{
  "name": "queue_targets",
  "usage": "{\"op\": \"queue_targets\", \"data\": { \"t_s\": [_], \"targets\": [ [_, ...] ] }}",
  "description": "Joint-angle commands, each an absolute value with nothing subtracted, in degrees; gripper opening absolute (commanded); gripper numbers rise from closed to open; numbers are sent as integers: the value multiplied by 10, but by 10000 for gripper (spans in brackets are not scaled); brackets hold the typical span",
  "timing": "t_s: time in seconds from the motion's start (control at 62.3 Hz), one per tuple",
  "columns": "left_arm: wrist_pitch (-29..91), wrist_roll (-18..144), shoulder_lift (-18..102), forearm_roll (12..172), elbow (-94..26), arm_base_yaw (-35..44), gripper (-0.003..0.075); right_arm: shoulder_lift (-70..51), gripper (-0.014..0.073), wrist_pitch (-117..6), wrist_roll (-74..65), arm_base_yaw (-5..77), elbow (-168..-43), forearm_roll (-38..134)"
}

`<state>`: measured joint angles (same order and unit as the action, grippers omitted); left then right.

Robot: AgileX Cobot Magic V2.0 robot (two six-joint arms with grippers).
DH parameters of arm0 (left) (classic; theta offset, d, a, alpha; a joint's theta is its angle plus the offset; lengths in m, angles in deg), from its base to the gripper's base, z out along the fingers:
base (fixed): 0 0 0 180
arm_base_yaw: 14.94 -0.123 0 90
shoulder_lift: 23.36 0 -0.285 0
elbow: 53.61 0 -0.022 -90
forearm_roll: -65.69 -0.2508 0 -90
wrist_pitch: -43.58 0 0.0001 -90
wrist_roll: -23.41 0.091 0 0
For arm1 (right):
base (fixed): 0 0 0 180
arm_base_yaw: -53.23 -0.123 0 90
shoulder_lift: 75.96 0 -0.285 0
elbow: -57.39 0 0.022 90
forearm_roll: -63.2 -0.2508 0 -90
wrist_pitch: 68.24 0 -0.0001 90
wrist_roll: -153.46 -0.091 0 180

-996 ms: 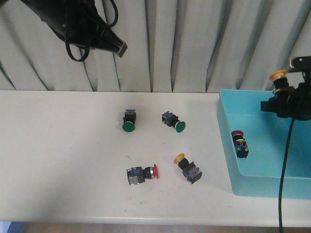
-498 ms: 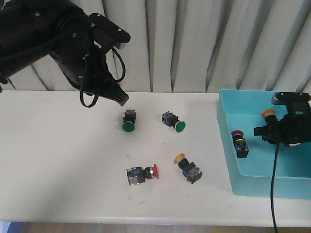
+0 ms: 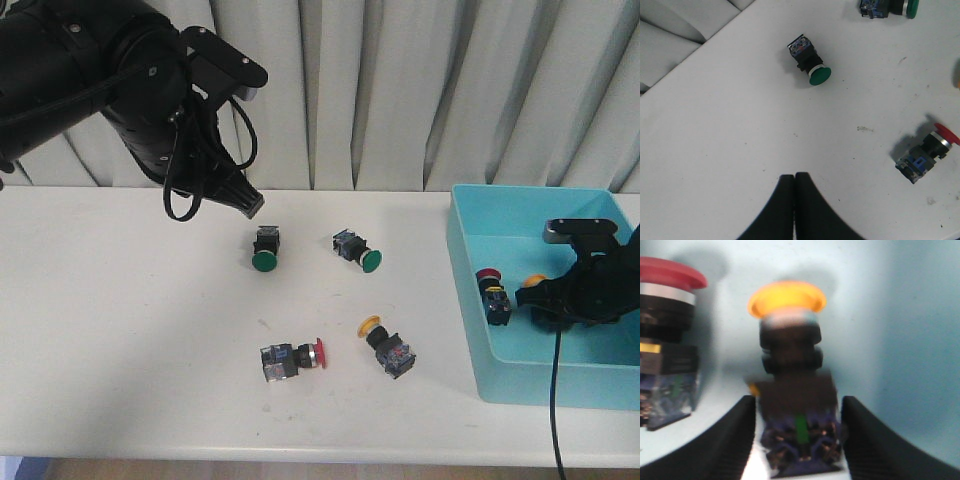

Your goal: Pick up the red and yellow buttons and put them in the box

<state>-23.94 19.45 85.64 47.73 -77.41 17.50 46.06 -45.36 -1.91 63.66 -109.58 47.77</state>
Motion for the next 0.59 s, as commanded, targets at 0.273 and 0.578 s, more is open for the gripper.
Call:
{"op": "queue_targets", "data": {
  "t_s": [0.273,0.578],
  "targets": [
    [-225,189,829,465,-786,175,-7,366,489,-375,-38,637,-1180,449],
    [-183,168,829,466,-786,175,-7,125,489,-372,92,637,-1185,305]
  ]
}}
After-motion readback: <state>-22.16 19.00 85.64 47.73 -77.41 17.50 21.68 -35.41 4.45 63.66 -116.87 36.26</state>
